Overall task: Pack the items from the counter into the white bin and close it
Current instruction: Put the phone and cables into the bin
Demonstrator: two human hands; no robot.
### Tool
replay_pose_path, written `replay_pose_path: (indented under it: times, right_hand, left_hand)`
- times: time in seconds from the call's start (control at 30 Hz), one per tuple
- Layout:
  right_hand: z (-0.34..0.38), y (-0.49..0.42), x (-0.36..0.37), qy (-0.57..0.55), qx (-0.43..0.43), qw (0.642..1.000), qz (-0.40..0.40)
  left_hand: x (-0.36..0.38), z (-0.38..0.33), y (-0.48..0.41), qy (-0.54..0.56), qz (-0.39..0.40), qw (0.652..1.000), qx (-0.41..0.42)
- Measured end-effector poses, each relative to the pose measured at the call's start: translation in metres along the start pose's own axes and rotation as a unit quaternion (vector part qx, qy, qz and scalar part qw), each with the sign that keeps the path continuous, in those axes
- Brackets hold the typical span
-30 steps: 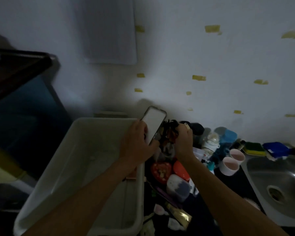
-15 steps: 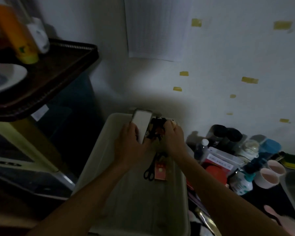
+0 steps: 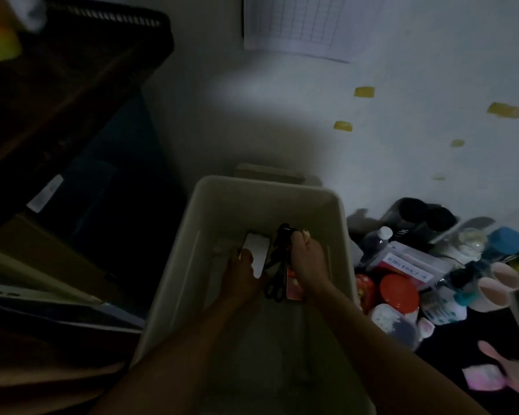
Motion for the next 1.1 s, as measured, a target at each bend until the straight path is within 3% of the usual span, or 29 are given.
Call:
replay_pose_path:
  times: [0.5,0.87,0.97,1.1]
  right_hand:
    - [-0.071,-0.025,0.006,0.011,0.088,0.994,-0.066]
    - [-0.067,-0.024,0.01,0.006,0.098,0.993,-0.06]
    - [-0.059,-0.028,0.017,0.0,0.09,0.995,-0.046]
    - [-0.052,-0.037,0.021,-0.001,0.077,0.996,-0.054]
  left_hand:
    - [0.071,0.045,-0.028,-0.019,0.065,0.997,-0.023]
    - [0.091,0.043,-0.023,-0.023,0.089,0.995,0.025]
    - [0.091,0.048,-0.024,-0.076,0.112,0.99,0.048]
    - [0.07,0.037,-0.027,-0.02,0.047,0.994,0.095]
Point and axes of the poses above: each hand's wrist, its own y-axis away from the middle knuckle, its own x-axis out of the palm, z = x × y, the point moved 9 cm from there along -y, towards the middle knuckle, and after that the axes turned 3 degrees about -z, right-handed, at the moved point
